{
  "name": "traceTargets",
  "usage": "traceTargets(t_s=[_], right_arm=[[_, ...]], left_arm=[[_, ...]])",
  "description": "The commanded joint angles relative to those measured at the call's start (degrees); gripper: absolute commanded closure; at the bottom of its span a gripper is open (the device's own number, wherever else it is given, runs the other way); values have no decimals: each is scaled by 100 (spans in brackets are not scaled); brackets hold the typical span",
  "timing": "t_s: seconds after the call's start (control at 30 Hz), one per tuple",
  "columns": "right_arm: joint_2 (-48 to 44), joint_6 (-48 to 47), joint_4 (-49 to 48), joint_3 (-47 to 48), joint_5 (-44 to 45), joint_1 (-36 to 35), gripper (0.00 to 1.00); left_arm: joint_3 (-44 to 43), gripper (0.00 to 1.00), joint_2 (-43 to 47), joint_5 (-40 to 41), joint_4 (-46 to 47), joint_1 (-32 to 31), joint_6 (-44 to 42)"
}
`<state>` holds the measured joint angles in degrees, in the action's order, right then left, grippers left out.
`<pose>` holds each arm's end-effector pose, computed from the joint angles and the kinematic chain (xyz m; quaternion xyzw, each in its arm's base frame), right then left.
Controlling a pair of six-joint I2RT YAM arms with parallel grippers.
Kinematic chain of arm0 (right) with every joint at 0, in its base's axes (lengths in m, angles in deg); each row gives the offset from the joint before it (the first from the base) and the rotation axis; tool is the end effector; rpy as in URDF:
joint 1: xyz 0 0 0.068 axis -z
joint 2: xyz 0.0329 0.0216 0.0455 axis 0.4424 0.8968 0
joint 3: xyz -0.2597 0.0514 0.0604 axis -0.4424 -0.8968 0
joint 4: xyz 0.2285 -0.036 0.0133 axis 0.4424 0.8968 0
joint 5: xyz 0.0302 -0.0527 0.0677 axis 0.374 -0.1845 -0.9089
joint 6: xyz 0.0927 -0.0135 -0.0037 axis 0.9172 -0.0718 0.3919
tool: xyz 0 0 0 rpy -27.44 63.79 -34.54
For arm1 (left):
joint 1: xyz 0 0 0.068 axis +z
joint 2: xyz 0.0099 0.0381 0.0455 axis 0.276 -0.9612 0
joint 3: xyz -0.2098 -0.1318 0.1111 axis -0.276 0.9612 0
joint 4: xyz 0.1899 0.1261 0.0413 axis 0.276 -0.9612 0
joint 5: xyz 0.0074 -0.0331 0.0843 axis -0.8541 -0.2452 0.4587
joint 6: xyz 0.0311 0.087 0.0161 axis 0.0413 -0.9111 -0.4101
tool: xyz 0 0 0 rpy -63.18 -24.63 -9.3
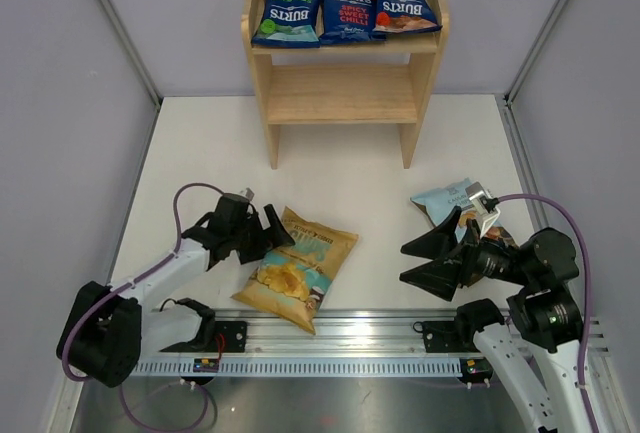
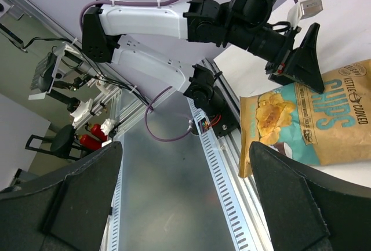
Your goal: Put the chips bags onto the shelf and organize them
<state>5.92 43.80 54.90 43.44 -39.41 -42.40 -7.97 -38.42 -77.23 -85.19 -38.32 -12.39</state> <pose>0.0327 0.0852 0.3598 -0.2454 0.6384 0.5953 0.4217 0.1813 -0.0975 0.1496 -0.1451 0.9300 -0.2757 0.1951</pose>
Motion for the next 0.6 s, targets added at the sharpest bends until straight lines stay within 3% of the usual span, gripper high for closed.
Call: traceTargets(t_s=[0.0, 0.13, 0.27, 0.33, 0.57], right_arm=[[187, -212, 190, 231, 171, -47, 2], [292, -283, 278, 214, 233, -47, 2], [398, -345, 279, 56, 374, -47, 2], [459, -258, 104, -137, 470, -47, 2], [1038, 806, -1028, -1313, 1331, -47, 2]], left_arm=[[-81, 4, -45, 645, 654, -406, 564], [-301, 20, -590, 576, 679, -696, 282], [-275, 48, -810, 637, 1004, -1047, 422], [-258, 51, -802, 795, 1049, -1118, 554], [216, 92, 278, 1936, 1505, -1425, 1835]])
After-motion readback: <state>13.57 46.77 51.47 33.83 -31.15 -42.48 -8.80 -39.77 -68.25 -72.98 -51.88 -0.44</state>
